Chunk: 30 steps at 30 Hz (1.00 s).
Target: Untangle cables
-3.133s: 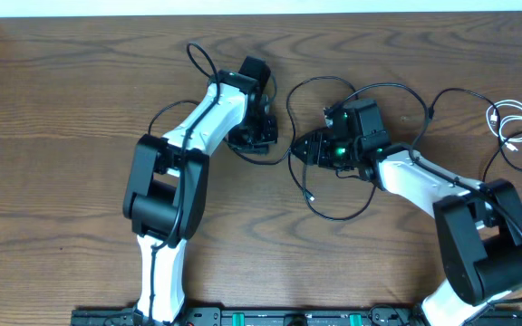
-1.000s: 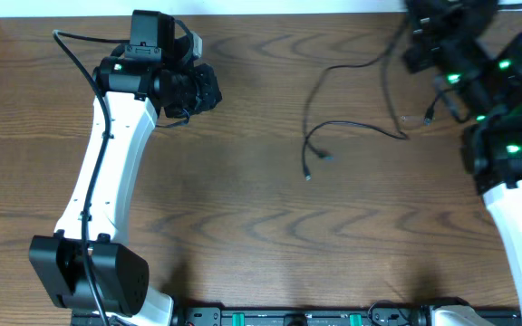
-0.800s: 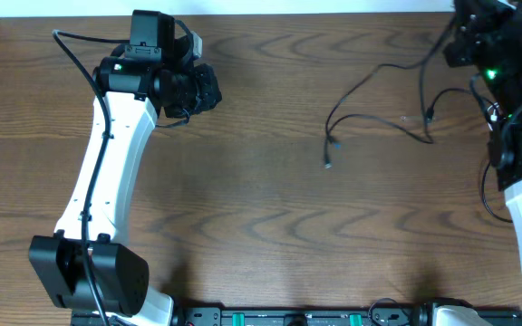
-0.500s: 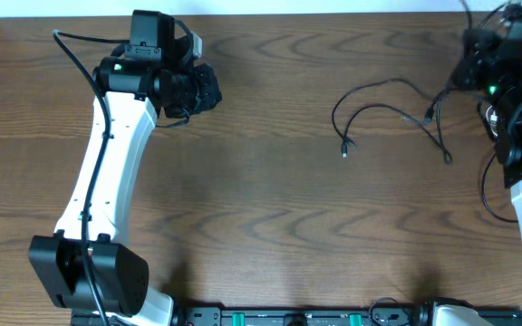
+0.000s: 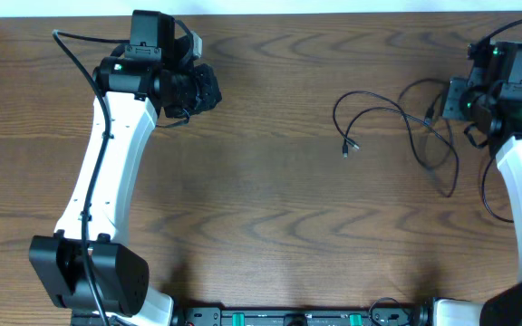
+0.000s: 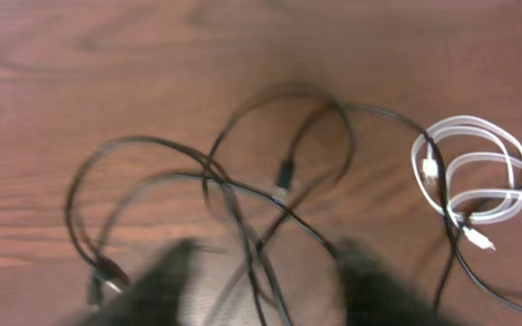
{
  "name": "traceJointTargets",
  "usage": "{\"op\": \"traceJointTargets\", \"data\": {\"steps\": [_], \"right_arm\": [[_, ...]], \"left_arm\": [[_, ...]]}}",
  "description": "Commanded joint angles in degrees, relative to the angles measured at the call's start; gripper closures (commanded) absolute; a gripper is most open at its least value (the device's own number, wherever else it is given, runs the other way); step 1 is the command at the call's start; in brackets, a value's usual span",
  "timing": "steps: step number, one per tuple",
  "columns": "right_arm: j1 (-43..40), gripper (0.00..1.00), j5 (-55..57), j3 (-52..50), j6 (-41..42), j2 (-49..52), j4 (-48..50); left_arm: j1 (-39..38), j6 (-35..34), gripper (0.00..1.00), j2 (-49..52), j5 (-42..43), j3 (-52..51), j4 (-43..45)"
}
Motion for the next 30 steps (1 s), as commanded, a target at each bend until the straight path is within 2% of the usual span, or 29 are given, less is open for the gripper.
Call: {"op": "traceJointTargets", "data": {"steps": [1, 6, 11, 12, 13, 15, 16, 30], "right_arm": [[-0.35, 0.01, 4.94, 0.37, -0.68, 2.29, -0.57], [-0.35, 0.01, 5.75, 0.37, -0.66, 4.87, -1.03], [-0.26, 0.01, 5.75, 0.37, -0.66, 6.47, -1.4], [-0.26, 0.01, 5.75, 0.37, -0.68, 6.64, -1.4], [-0.26, 0.01, 5.75, 0.37, -0.68, 6.64, -1.4], [-0.26, 0.01, 5.77, 0.37, -0.68, 6.64, -1.38], [-0.26, 0.01, 5.77, 0.37, -0.68, 6.64, -1.38], [-0.26, 0.01, 5.77, 0.37, -0.68, 6.64, -1.38]], "left_arm": [[-0.02, 1.11, 0.92, 0.68, -0.39, 0.02, -0.2], [-0.02, 1.09, 0.91, 0.68, -0.39, 0.02, -0.2], [-0.02, 1.11, 0.58, 0.68, -0.37, 0.02, -0.22], [-0.02, 1.09, 0.42, 0.68, -0.37, 0.02, -0.24], [-0.02, 1.09, 0.41, 0.68, -0.37, 0.02, -0.24], [0.0, 1.11, 0.31, 0.68, -0.37, 0.02, -0.22], [0.0, 1.11, 0.02, 0.68, -0.37, 0.02, -0.2], [0.0, 1.11, 0.02, 0.68, -0.37, 0.02, -0.2]]}}
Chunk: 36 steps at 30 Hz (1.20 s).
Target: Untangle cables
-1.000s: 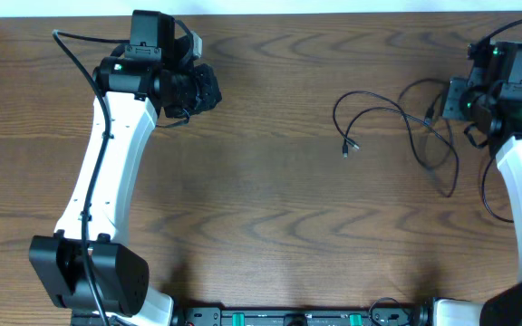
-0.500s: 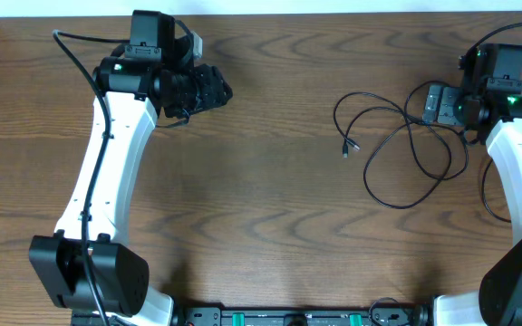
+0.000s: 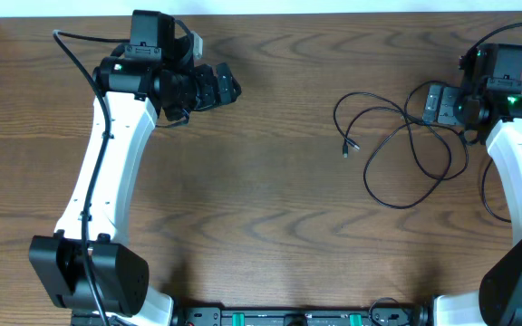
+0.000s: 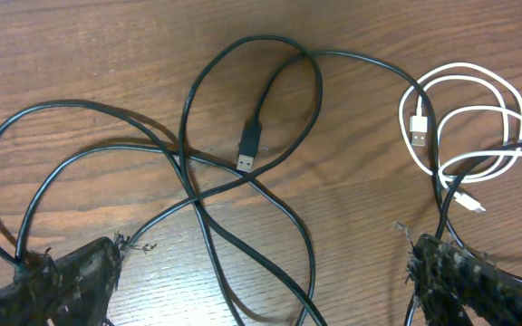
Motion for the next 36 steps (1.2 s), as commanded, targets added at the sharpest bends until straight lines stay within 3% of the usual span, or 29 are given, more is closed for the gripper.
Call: {"op": "traceJointTargets", "data": {"steps": [1, 28, 36], "right_arm": [[-0.22, 0.01, 0.72, 0.37, -0.46, 0.17, -0.07], [-0.22, 0.01, 0.72, 0.37, -0.46, 0.13, -0.07], [0.17, 0.01, 0.72, 0.37, -0.46, -12.04, -0.09]], "left_arm": [[0.0, 0.11, 0.02, 0.68, -0.35, 0.02, -0.17], [0.0, 0.11, 0.02, 0.68, -0.35, 0.02, -0.17], [0.0, 0.11, 0.02, 0.68, -0.35, 0.02, -0.17]]}}
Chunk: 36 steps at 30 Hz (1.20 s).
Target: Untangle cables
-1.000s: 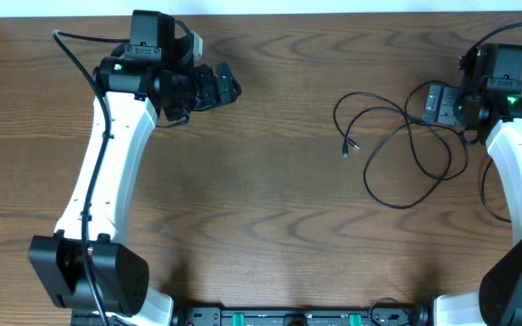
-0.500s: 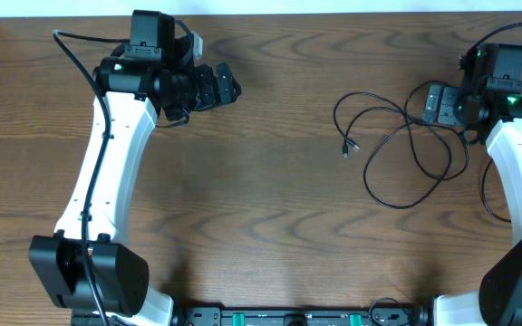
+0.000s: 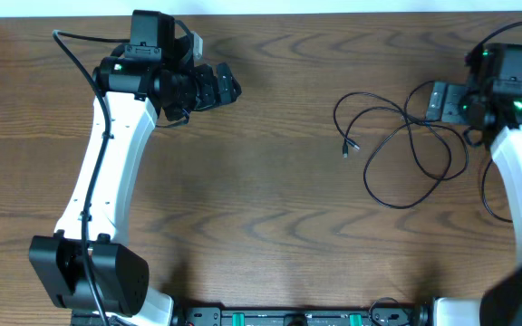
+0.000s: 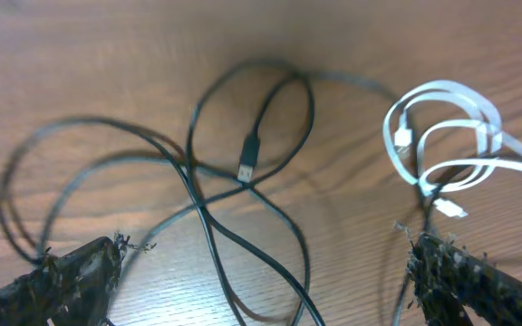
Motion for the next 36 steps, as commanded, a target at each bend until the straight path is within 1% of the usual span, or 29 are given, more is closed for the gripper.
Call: {"op": "traceJointTargets", "data": {"steps": [1, 7, 14, 17, 22, 25, 30, 36], "right_arm": [[0.15, 0.01, 0.7, 0.39, -0.46, -10.12, -0.02], [0.87, 0.01, 0.7, 0.39, -0.46, -23.54, -0.02], [6.08, 0.01, 0.81, 0.39, -0.52, -42.16, -0.48], [7.13, 0.01, 2.62, 0.39, -0.98, -50.71, -1.18], [8.44, 0.01, 1.38, 0.28, -0.85, -65.22, -8.46], [8.35, 0.01, 0.44, -0.46, -0.85, -71.87, -11.58], [7.8, 0.01, -0.81, -4.5, -0.87, -80.72, -12.22], [7.69, 0.01, -0.83, -14.47, -0.57, -88.17, -10.21]], "left_arm": [[0.0, 0.11, 0.02, 0.68, -0.35, 0.02, -0.17], [0.0, 0.11, 0.02, 0.68, -0.35, 0.02, -0.17], [0.0, 0.11, 0.02, 0.68, -0.35, 0.02, -0.17], [0.0, 0.11, 0.02, 0.68, -0.35, 0.02, -0.17], [0.0, 0.11, 0.02, 0.68, -0.35, 0.02, -0.17], [0.0, 0.11, 0.02, 0.68, -0.35, 0.02, -0.17], [0.0, 0.11, 0.02, 0.68, -0.35, 0.02, -0.17], [0.0, 0.11, 0.02, 0.68, -0.35, 0.02, -0.2]]}}
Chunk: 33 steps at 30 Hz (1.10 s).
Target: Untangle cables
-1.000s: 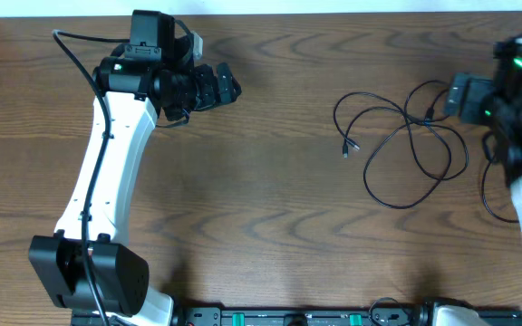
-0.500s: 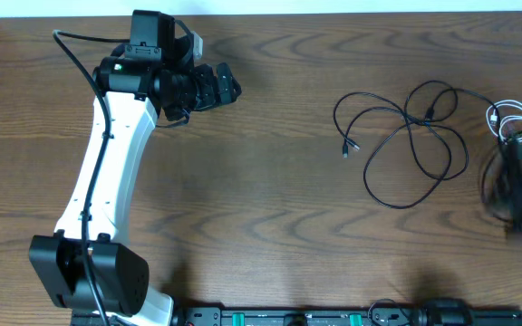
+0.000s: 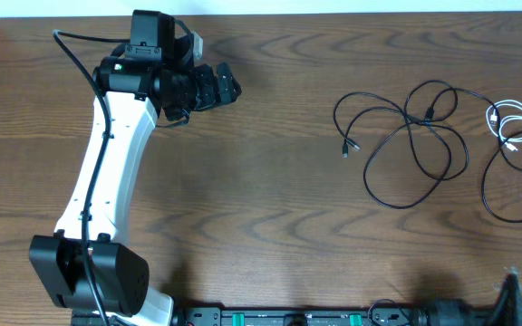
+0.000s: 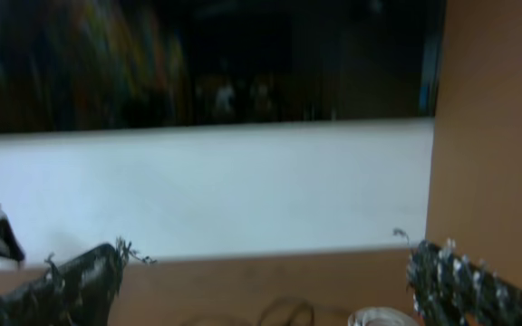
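Note:
A tangle of black cables (image 3: 408, 136) lies in crossing loops on the right half of the wooden table (image 3: 270, 190), one plug end (image 3: 345, 148) pointing left. A coiled white cable (image 3: 510, 127) sits at the right edge, touching the black loops. The right arm is out of the overhead view except for a sliver at the bottom right corner. Its wrist view is blurred and looks level across the table. There my right gripper (image 4: 265, 267) is open, with nothing between its fingers (image 4: 75, 285), and the black loops (image 4: 288, 312) show faintly below. My left gripper (image 3: 220, 84) hovers open at the far left, well away from the cables.
The white left arm (image 3: 107, 163) runs from its base at the front left to the back of the table. A pale wall (image 4: 207, 181) stands beyond the far edge of the table. An orange-brown panel (image 4: 492, 118) fills the right side of the right wrist view.
The right arm has left its place over the cables at the far right and is almost out of the overhead view. The white cable is now uncovered. Cables and left arm are unmoved.
First my right gripper was low over the black tangle, and the left gripper looked shut. A second later the black loop lay spread wider toward the front, and both grippers were open. That held until the right arm drew away, as it stands now.

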{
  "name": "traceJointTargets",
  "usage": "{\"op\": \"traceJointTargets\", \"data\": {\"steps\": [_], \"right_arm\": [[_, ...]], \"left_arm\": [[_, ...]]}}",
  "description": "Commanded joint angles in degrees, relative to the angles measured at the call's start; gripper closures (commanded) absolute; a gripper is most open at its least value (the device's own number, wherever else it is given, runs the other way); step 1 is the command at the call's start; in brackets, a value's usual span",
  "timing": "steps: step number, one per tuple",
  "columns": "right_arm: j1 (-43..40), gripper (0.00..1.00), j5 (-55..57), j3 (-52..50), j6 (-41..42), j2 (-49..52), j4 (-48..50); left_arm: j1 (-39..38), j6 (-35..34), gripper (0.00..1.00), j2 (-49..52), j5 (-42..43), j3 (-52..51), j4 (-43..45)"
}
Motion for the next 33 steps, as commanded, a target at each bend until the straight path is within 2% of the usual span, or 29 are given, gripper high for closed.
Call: {"op": "traceJointTargets", "data": {"steps": [1, 4, 7, 16, 21, 24, 33], "right_arm": [[-0.24, 0.01, -0.57, -6.01, 0.07, -2.25, 1.18], [-0.17, 0.01, -0.81, -11.76, 0.17, -2.19, 5.27], [-0.17, 0.01, -1.4, -17.62, -0.2, -2.19, 13.77], [-0.2, 0.01, -6.91, -41.92, -2.58, -2.19, 50.47], [-0.17, 0.01, -8.37, -51.74, -2.38, -2.23, 64.92], [-0.17, 0.01, -8.39, -55.08, -2.38, -2.23, 68.04], [-0.17, 0.01, -8.31, -61.48, -2.32, -2.23, 68.28]], "left_arm": [[0.0, 0.11, 0.02, 0.68, -0.35, 0.02, -0.17], [0.0, 0.11, 0.02, 0.68, -0.35, 0.02, -0.15], [0.0, 0.11, 0.02, 0.68, -0.35, 0.02, -0.15], [0.0, 0.11, 0.02, 0.68, -0.35, 0.02, -0.15], [0.0, 0.11, 0.02, 0.68, -0.35, 0.02, -0.15], [0.0, 0.11, 0.02, 0.68, -0.35, 0.02, -0.15], [0.0, 0.11, 0.02, 0.68, -0.35, 0.02, -0.15]]}}
